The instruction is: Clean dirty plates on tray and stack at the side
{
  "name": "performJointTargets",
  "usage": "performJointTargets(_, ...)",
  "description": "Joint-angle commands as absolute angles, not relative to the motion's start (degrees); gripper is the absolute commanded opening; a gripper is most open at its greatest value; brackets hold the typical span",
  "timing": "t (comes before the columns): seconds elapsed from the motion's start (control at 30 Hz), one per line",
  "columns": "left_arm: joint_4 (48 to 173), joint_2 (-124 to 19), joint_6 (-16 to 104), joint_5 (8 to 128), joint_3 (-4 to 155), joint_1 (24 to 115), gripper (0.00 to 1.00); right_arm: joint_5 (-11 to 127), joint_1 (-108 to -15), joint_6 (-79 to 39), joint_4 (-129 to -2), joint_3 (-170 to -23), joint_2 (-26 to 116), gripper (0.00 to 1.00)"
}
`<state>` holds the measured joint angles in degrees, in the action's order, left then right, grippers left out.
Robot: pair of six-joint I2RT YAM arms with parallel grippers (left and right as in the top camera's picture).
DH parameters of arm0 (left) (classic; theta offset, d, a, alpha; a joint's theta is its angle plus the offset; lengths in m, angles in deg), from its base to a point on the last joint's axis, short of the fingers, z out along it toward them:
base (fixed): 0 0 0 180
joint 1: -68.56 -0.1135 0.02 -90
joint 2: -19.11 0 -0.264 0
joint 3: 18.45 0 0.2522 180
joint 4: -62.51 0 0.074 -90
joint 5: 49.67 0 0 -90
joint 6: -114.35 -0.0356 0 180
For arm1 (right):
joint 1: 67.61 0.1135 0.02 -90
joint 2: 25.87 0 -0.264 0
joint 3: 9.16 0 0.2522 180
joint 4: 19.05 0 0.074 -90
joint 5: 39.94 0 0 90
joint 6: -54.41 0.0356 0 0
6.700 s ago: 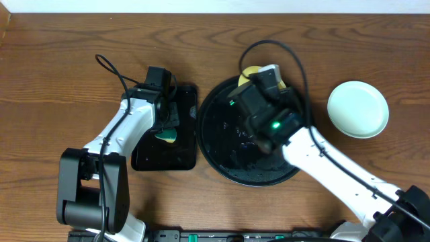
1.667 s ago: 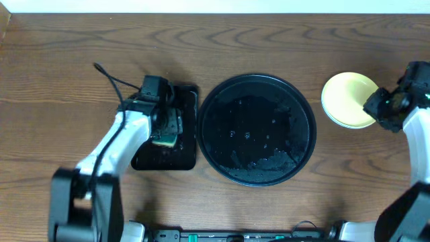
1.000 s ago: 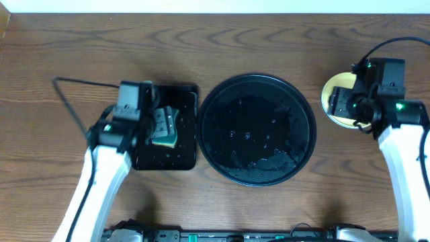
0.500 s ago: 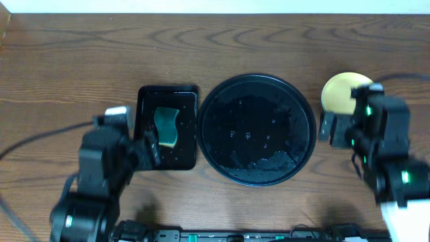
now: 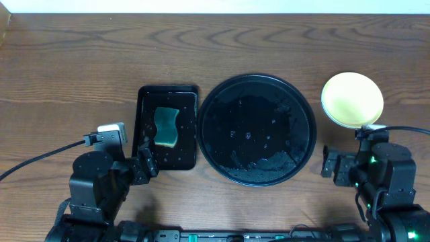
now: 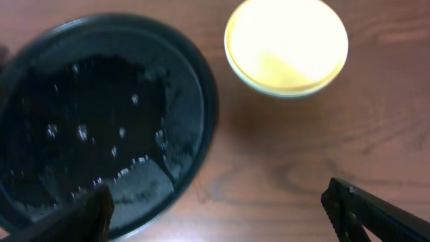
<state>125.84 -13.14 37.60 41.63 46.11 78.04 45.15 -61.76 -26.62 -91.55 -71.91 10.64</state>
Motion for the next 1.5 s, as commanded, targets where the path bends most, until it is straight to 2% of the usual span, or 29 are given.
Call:
performJointTargets(0.0, 126.0, -13.0, 37.5, 41.1, 45.4, 77.8, 0.82, 44.5, -61.5, -25.8, -93.2, -71.5, 10.5, 0.99)
performJointTargets(0.5, 126.0, -13.0, 37.5, 41.1, 45.4, 77.8, 0.82, 43.4, -61.7, -26.0, -94.0, -71.3, 8.0, 0.99)
performJointTargets(0.73, 126.0, -13.0, 37.5, 41.1, 45.4, 77.8, 0.82, 43.4, -64.1, -27.7, -77.7, -64.9, -0.9, 0.99)
performJointTargets(1.23, 126.0, -13.0, 37.5, 41.1, 45.4, 77.8, 0.82, 51.5, -68.4, -30.5, -43.7, -37.5, -24.6, 0.99)
performJointTargets(1.47, 126.0, -13.0, 37.5, 41.1, 45.4, 77.8, 0.83, 53.0, -69.1, -30.6, -31.9, -29.7, -25.6, 0.99)
